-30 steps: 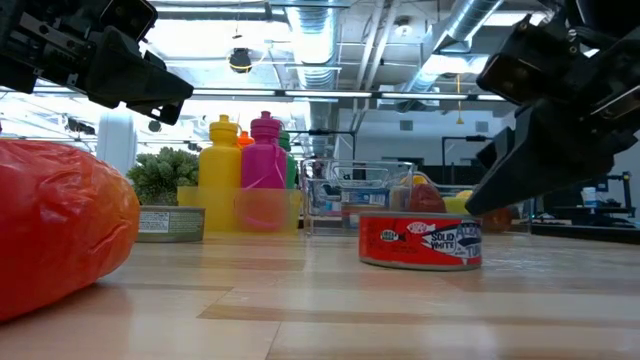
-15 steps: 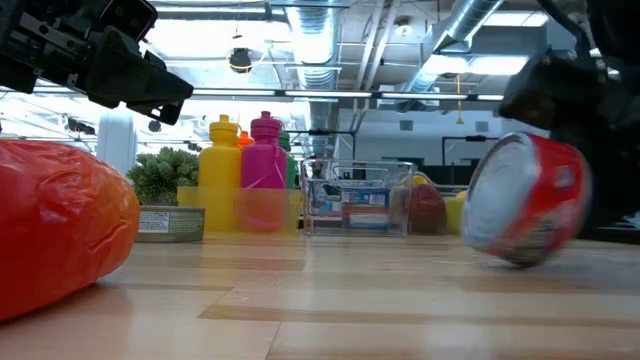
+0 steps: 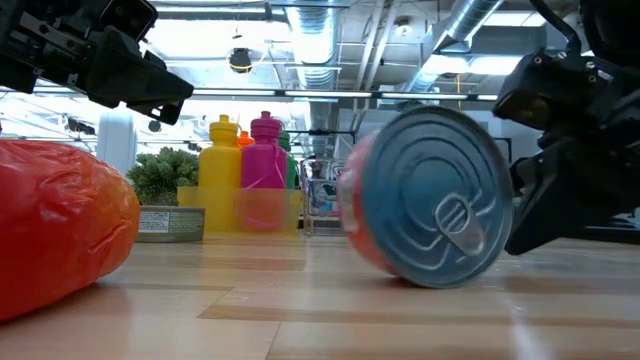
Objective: Pick & Place Food Item
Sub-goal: Put the red tuna into the left transparent bin
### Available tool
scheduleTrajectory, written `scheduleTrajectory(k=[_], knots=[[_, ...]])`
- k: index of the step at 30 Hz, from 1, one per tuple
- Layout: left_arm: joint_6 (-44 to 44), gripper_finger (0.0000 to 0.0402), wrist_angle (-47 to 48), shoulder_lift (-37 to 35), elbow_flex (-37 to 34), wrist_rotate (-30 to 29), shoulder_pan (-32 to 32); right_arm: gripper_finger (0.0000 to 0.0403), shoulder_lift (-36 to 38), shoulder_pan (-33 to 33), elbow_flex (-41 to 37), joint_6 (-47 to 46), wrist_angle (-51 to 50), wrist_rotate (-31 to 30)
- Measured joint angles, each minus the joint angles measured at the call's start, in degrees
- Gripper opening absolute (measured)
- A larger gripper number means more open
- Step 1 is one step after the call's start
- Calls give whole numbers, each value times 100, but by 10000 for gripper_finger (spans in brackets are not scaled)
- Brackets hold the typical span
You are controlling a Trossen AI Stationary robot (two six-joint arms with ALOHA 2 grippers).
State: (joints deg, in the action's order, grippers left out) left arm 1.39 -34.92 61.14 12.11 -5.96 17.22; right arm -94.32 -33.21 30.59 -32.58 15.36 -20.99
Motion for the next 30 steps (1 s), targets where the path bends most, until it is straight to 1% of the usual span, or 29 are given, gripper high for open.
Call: scheduleTrajectory(k=[4,7,11,14,18,22,24,30], knots=[[0,2,-4,0,1,0,0,0,36,-3,0,-250,-6,0],[0,2,-4,0,1,0,0,0,207,-97,4,-478,30,12],[0,2,-4,0,1,0,0,0,594,-253,7,-496,314,510],[0,2,-4,0,-1,0,0,0,768,-320,13,-496,533,598],[0,2,-4,0,1,0,0,0,670,-286,48,-498,746,572],[0,2,-4,0,-1,2,0,0,473,-290,342,-430,763,416],[0,2,-4,0,-1,2,0,0,399,-315,490,-213,742,300],[0,2,-4,0,1,0,0,0,326,-214,742,277,741,293]])
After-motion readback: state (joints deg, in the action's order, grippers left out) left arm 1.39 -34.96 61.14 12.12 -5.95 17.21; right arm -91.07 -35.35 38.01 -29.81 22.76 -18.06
